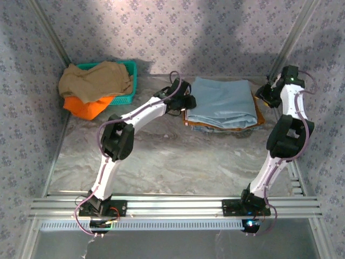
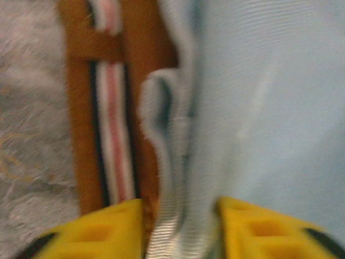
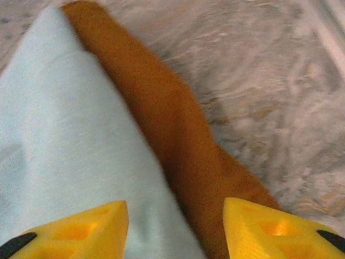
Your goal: Fold and stack the trousers
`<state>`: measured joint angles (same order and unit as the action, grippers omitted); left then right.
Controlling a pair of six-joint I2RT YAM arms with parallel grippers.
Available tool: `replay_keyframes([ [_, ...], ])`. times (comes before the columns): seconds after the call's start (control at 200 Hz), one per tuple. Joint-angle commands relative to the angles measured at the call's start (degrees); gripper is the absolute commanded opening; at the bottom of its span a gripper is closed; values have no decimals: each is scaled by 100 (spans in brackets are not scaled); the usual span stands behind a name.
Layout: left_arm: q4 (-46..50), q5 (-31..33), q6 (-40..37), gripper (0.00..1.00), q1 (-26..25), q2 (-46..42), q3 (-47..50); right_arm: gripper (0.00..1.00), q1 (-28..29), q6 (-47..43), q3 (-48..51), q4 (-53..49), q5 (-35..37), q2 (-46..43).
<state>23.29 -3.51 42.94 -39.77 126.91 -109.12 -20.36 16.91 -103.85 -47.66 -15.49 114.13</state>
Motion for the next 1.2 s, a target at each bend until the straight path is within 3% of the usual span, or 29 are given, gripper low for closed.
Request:
replay_keyframes([
  [0.0, -96, -139, 3, 74, -3, -507, 408, 55, -73, 352, 159, 2, 362, -104],
  [0.095, -83, -157, -91, 83, -13, -746, 600, 55, 105, 515, 459, 179, 382, -573],
  [0.195, 198, -70, -370, 85, -7, -1017, 490, 55, 531, 595, 776, 334, 586, -1041],
  [0.285, 680, 305, -687, 85, -8, -1197, 138, 48, 878, 734, 1076, 464, 590, -1310],
  [0.435, 1262, 474, -995, 73, -72, -839, -944, 8, 1343, 868, 1515, 721, 742, -1450],
  [0.49, 1258, 387, -1031, 67, -140, -546, -1276, 0, 1406, 933, 1694, 813, 718, -1419],
  [0.655, 862, 195, -1029, 57, -256, 384, -1851, 0, 1438, 1126, 2490, 1146, 852, -1358],
  [0.889, 289, 61, -990, 51, -23, 1345, -2375, 0, 1414, 1289, 3503, 1680, 965, -1415],
  [0.969, 411, 88, -1015, 49, 83, 1643, -2764, 0, 1382, 1244, 3503, 1650, 964, -1311],
  [1.034, 765, 110, -965, 41, 186, 1849, -3111, 0, 1352, 1245, 3503, 1637, 993, -1262],
  [1.194, 697, 115, -803, 34, 304, 1644, -2436, 0, 1172, 1339, 3740, 1663, 1139, -1268],
])
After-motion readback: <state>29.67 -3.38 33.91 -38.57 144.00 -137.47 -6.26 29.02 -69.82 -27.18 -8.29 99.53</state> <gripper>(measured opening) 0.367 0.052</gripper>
